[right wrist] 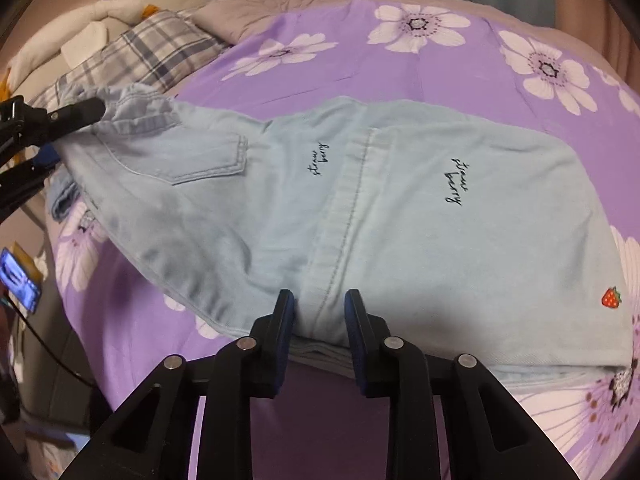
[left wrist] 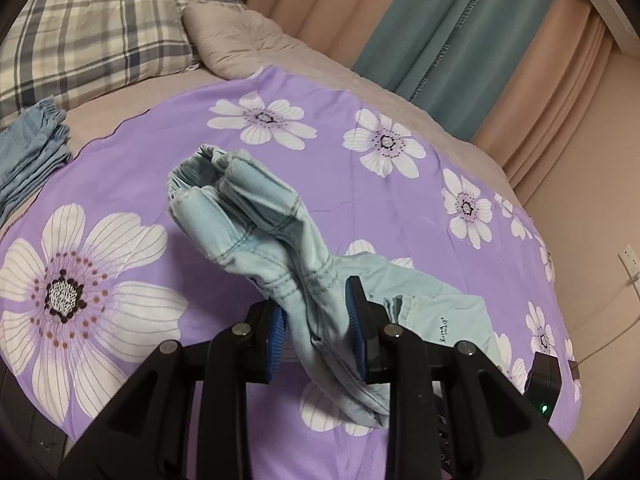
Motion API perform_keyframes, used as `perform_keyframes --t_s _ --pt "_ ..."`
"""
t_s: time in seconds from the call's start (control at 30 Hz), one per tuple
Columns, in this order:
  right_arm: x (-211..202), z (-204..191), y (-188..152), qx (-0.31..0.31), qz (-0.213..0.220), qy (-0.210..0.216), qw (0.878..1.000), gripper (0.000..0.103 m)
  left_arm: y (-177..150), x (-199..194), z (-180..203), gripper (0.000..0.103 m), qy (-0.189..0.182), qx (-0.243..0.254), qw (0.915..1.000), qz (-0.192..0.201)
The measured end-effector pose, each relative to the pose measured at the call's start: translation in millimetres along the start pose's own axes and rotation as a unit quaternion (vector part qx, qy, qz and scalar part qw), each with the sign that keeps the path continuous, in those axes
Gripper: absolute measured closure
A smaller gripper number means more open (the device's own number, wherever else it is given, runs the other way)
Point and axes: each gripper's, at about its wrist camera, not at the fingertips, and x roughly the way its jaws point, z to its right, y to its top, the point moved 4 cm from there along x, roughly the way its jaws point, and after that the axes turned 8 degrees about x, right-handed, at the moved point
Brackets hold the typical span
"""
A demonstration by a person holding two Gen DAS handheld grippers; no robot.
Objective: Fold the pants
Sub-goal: 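Lift the waistband with the left gripper and fold it over the leg hems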
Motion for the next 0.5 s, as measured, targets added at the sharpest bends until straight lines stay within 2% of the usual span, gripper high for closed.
perform_keyframes --t_s 0.2,0.33,0.5 --pt "-13.3 21.5 10.0 0.063 -0.005 0.061 0.996 0.074 7.4 -1.0 8.1 0.075 -0.011 0.012 0.9999 0.005" --pt "-21.5 30.7 15.2 0.116 0.002 0.111 0.987 0.068 11.1 -2.9 17.9 0.075 -0.021 0.032 0.9992 0.009" --pt "-22.0 40.1 26.3 0.182 0.008 0.162 0.97 0.064 13.2 -3.2 28.2 0.075 -0.03 0.053 0.9981 0.008"
